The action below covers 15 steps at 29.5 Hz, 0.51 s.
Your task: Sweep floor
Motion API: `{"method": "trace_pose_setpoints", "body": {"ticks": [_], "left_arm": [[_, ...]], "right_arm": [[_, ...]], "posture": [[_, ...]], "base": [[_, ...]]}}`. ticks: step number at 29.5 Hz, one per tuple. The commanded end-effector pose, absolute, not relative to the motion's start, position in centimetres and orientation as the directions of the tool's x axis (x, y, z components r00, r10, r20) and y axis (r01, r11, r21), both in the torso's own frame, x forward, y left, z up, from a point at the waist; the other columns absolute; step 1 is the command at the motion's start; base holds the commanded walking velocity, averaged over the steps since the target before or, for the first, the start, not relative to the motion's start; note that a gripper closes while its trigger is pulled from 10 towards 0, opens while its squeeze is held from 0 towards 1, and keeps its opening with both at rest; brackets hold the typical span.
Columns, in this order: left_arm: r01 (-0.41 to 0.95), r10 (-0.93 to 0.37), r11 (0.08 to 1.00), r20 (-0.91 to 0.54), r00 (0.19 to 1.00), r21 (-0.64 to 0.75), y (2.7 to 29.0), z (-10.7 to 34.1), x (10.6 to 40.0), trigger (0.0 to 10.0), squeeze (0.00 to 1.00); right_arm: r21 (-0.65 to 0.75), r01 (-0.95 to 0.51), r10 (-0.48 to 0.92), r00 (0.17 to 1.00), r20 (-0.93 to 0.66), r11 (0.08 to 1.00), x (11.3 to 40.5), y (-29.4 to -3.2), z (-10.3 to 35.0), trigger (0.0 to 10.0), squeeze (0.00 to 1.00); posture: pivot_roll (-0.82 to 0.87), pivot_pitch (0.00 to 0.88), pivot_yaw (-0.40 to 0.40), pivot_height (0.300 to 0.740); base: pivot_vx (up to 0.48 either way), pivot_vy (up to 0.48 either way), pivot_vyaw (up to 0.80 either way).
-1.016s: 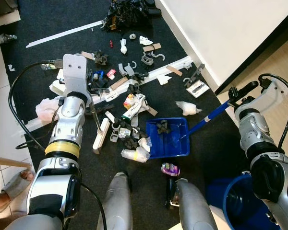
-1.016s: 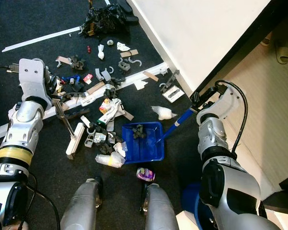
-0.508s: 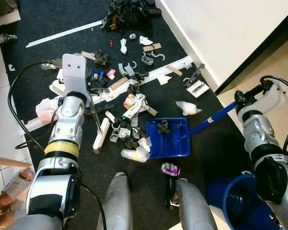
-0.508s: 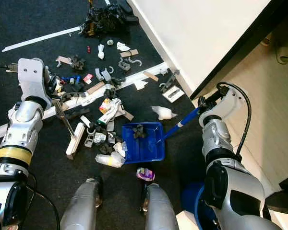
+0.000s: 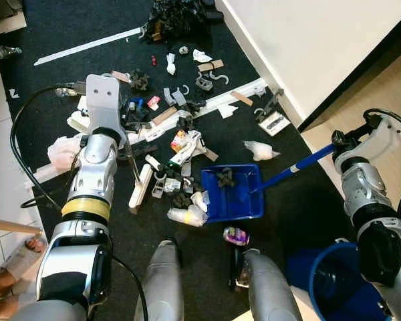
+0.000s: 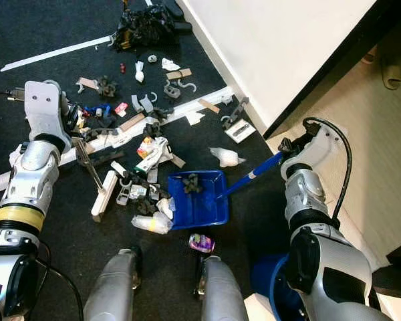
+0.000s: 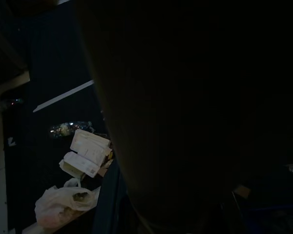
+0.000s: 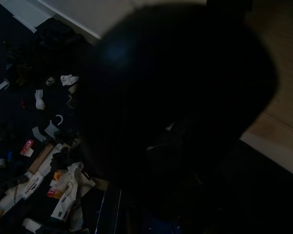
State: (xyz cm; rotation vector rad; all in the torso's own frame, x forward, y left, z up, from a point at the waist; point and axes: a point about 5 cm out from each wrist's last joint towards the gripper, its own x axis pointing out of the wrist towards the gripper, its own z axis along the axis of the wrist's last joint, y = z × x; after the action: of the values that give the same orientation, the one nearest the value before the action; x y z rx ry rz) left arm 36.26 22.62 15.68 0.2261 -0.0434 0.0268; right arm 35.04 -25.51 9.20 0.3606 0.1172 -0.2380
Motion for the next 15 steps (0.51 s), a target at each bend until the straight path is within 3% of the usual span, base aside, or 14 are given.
{"method": "trace_pose_setpoints", "body": {"ticks": [1,2,3,4,15], "left_arm": [[-0.048,0.042,0.973,0.031,0.999,0.227,22.7,14.8,35.8,10.0,0.0],[-0.048,0.042,0.973,0.031,0.999,0.227,22.7,14.8,35.8,10.0,0.0],[-0.049,0.045,0.972,0.02,0.999,0.228,22.6,14.6,35.7,10.0,0.0],[-0.048,0.048,0.972,0.003,0.999,0.23,22.0,13.9,35.6,10.0,0.0],[-0.054,0.058,0.973,-0.011,0.998,0.226,21.2,12.8,35.5,10.0,0.0]], "right_arm": [[0.323,0.264,-0.206,0.957,-0.202,0.909,34.4,-24.9,7.8,9.4,0.0],[0.323,0.264,-0.206,0.957,-0.202,0.909,34.4,-24.9,7.8,9.4,0.0],[0.305,0.269,-0.211,0.955,-0.209,0.913,34.4,-24.8,7.7,10.0,0.0],[0.261,0.29,-0.236,0.947,-0.219,0.921,34.4,-24.6,7.6,10.0,0.0],[0.29,0.321,-0.266,0.94,-0.214,0.901,34.0,-23.9,6.9,10.0,0.0]], "posture": [[0.2,0.224,-0.066,0.74],[0.2,0.224,-0.066,0.74],[0.19,0.212,-0.067,0.74],[0.17,0.181,-0.067,0.74],[0.11,0.1,-0.046,0.74]], "base": [[0.0,0.0,0.0],[0.0,0.0,0.0],[0.0,0.0,0.0],[0.0,0.0,0.0],[0.0,0.0,0.0]]}}
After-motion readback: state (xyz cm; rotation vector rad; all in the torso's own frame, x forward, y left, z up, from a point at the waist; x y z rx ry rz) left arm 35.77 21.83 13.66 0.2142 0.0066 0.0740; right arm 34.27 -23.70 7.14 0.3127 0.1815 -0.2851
